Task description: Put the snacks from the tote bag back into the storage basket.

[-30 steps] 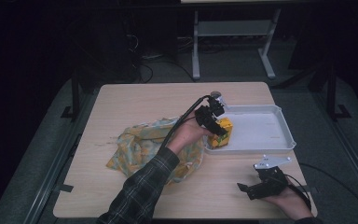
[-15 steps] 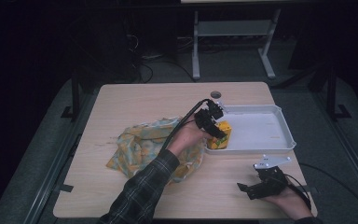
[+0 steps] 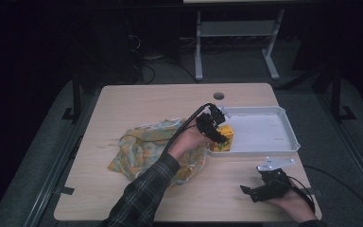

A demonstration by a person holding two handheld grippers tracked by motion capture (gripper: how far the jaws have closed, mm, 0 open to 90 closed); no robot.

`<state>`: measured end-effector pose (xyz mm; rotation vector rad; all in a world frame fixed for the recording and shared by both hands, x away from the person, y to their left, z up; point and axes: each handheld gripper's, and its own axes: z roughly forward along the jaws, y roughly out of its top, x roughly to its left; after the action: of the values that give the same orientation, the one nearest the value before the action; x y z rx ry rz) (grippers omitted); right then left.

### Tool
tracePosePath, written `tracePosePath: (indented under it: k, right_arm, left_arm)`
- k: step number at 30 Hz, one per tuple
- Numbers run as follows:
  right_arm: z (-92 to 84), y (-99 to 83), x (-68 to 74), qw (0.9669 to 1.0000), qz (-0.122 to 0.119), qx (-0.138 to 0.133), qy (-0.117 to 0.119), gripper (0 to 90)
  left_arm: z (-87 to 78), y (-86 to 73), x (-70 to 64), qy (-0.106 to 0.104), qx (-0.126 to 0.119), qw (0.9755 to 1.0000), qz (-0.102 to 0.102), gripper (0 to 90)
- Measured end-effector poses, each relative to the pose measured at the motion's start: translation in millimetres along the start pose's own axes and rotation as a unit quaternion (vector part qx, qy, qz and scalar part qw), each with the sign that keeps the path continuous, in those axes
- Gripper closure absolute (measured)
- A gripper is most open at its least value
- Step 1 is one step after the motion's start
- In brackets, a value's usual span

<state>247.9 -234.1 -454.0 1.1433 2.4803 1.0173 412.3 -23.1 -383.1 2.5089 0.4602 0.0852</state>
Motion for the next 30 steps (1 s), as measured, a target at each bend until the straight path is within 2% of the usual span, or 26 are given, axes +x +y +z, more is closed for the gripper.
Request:
tracePosePath:
  k: [8, 12, 17, 24, 30]
  right_arm:
    - [0.3, 0.4, 0.8, 1.0, 0.001, 0.001, 0.0, 4.4]
    - [0.4, 0.4, 0.8, 1.0, 0.0, 0.001, 0.0, 4.4]
    - [0.8, 0.4, 0.8, 1.0, 0.001, 0.001, 0.002, 4.4]
    - [1.0, 0.4, 1.2, 1.0, 0.0, 0.002, 0.004, 4.4]
    - [1.7, 3.8, 0.5, 1.0, 0.003, 0.007, 0.002, 4.7]
  left_arm:
    - [0.3, -0.8, -4.6, -0.006, 0.01, 0.9998, 0.014, 47.8]
    - [-0.9, -1.6, -2.3, -0.013, 0.013, 0.9997, 0.019, 46.1]
    - [-6.0, -2.3, -1.7, -0.016, -0.004, 0.9997, 0.015, 38.9]
    - [-21.2, -6.6, -0.8, -0.028, -0.022, 0.9992, 0.02, 28.9]
    - [-41.1, -17.3, 0.6, -0.024, -0.03, 0.9991, 0.02, 22.2]
